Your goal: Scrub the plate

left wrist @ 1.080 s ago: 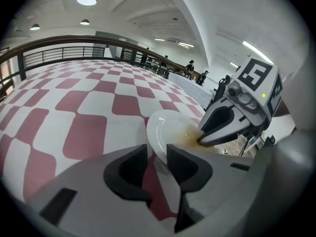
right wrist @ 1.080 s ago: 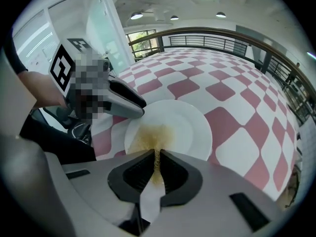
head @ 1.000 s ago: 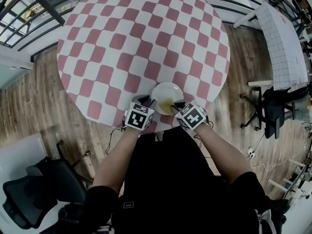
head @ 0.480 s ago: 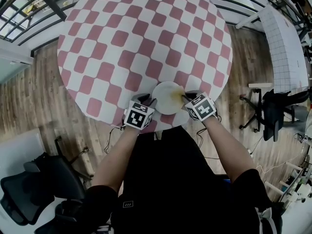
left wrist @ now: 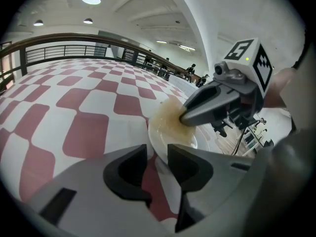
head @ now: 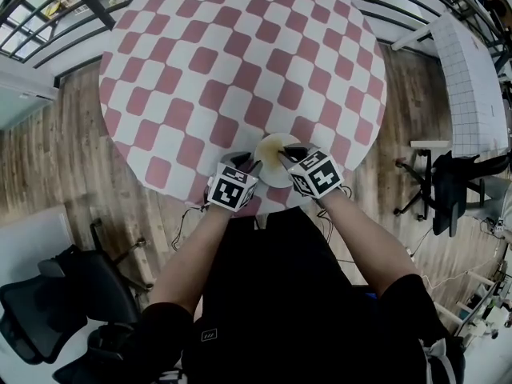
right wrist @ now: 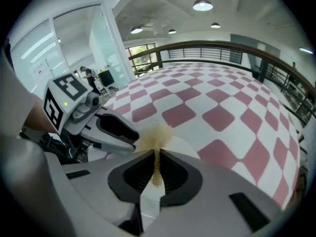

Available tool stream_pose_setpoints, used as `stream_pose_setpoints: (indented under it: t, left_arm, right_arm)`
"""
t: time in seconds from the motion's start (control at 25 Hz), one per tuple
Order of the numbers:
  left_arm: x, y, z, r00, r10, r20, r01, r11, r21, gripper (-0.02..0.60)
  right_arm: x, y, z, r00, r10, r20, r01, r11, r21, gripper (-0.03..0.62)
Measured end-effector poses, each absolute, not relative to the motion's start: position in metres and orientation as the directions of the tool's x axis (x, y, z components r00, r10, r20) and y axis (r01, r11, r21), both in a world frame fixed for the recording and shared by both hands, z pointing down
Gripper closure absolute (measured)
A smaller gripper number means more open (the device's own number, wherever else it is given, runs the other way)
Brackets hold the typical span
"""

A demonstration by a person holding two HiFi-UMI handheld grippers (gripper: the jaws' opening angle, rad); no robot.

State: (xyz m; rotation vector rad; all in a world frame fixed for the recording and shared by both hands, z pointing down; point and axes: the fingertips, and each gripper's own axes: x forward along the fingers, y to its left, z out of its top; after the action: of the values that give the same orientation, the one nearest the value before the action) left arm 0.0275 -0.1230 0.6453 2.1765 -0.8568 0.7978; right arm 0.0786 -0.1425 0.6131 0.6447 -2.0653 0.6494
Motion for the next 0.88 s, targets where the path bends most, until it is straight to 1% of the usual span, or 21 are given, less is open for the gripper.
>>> stream_pose_setpoints:
  t: [0.12, 0.28, 0.48, 0.64, 0.76, 0.88]
  left_arm:
    - [0.030, -0.123, 0.647, 0.595, -0.346, 0.726, -0.746, -0.573, 0.339, 0.448]
    - [0.030, -0.121, 0.646, 0.589, -0.346, 0.731, -0.746, -0.580, 0.327, 0.448]
    - [0.029, -0.124, 0.647, 0.584, -0.372, 0.722, -0.750, -0.587, 0.305, 0.448]
    - [0.029, -0.124, 0.647, 0.582, -0.380, 0.719, -0.752, -0.587, 0.300, 0.448]
    - [0.027, -0.123, 0.648, 0.576, -0.383, 0.722, -0.756, -0.587, 0.292, 0.446]
    - [0.027, -0.122, 0.649, 0.579, -0.384, 0.719, -0.754, -0.588, 0.293, 0.448]
  right_arm:
    - [0.067, -0.124, 0.637, -0.456, -0.140, 0.879, -0.620, 0.758, -0.202, 0.556]
    - [0.069, -0.125, 0.644, -0.436, -0.145, 0.888, -0.620, 0.764, -0.179, 0.556]
    - [0.082, -0.143, 0.644, -0.393, -0.203, 0.897, -0.644, 0.757, -0.111, 0.556]
    - [0.105, -0.160, 0.644, -0.352, -0.249, 0.902, -0.708, 0.702, -0.082, 0.556]
    - [0.122, -0.166, 0.642, -0.346, -0.264, 0.900, -0.743, 0.664, -0.091, 0.556]
    - [0.147, -0.171, 0.637, -0.287, -0.318, 0.904, -0.782, 0.623, -0.030, 0.556]
